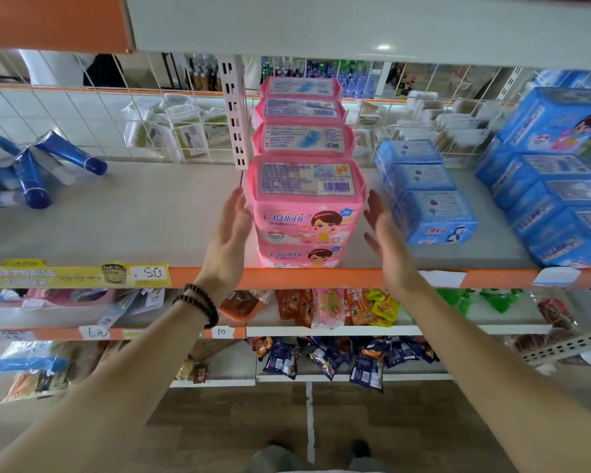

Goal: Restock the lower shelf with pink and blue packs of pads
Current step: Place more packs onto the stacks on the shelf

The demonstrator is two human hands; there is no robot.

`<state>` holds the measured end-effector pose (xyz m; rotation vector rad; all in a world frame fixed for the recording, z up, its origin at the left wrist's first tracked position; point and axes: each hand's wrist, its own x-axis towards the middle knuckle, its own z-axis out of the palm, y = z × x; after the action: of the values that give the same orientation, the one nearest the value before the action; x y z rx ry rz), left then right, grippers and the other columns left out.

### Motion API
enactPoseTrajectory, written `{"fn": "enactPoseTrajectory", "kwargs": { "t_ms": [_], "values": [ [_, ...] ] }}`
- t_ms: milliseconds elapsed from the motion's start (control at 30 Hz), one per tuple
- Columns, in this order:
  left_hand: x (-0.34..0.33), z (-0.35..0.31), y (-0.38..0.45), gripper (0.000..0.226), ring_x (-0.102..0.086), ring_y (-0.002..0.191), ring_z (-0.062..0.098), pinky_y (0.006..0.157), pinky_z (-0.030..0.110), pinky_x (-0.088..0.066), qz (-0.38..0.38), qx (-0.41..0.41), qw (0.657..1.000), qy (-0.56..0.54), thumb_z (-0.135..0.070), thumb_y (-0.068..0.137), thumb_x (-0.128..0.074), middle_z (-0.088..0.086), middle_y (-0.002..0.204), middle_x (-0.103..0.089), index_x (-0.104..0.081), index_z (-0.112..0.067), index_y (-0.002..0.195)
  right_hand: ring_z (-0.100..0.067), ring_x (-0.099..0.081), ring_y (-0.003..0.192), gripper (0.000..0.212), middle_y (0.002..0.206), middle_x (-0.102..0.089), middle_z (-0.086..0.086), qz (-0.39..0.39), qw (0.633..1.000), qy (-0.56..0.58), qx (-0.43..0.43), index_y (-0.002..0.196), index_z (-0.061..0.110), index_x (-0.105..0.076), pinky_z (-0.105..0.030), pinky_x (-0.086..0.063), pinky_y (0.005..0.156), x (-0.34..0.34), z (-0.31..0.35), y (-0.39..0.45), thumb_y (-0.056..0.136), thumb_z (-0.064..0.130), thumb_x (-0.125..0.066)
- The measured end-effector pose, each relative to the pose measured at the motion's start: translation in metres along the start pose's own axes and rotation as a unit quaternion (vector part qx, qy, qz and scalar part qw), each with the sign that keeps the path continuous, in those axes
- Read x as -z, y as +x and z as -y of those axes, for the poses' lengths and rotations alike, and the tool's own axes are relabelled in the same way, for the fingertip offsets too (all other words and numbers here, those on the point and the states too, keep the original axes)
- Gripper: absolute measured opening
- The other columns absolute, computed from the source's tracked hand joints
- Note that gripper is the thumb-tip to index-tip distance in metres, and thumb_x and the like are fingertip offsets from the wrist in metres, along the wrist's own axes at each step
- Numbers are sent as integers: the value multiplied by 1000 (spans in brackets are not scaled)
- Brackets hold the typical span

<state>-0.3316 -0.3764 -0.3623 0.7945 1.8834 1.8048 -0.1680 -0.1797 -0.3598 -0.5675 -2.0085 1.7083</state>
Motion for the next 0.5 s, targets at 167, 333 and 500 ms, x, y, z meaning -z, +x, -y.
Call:
{"fn": "enactPoseTrajectory", "kwargs": {
  "t_ms": [167,333,500],
  "values": [
    [6,29,-10,84,-60,128,20,106,54,-49,67,7,984,167,-76,83,-60,-6,134,-66,-42,-25,146,-14,-46,139,78,150,-48,11,80,994,-68,-14,154,38,-24,-56,-40,111,-10,-18,-8,89,65,-57],
    [0,18,-12,80,-70,97,3,78,26,-59,42,5,978,205,-81,84,-46,-23,114,-72,-57,-23,138,-3,-61,120,48,126,-66,17,65,997,-49,-15,144,24,-44,-31,-49,103,-18,-19,-9,100,43,-47],
    [-8,13,-10,52,-38,40,3,41,12,-29,16,19,978,208,-58,91,-48,-25,58,-64,-66,-22,124,-3,-65,113,48,123,-68,12,57,997,-59,-9,141,14,-50,-18,-51,92,-17,-19,-4,100,39,-46]
  ]
}}
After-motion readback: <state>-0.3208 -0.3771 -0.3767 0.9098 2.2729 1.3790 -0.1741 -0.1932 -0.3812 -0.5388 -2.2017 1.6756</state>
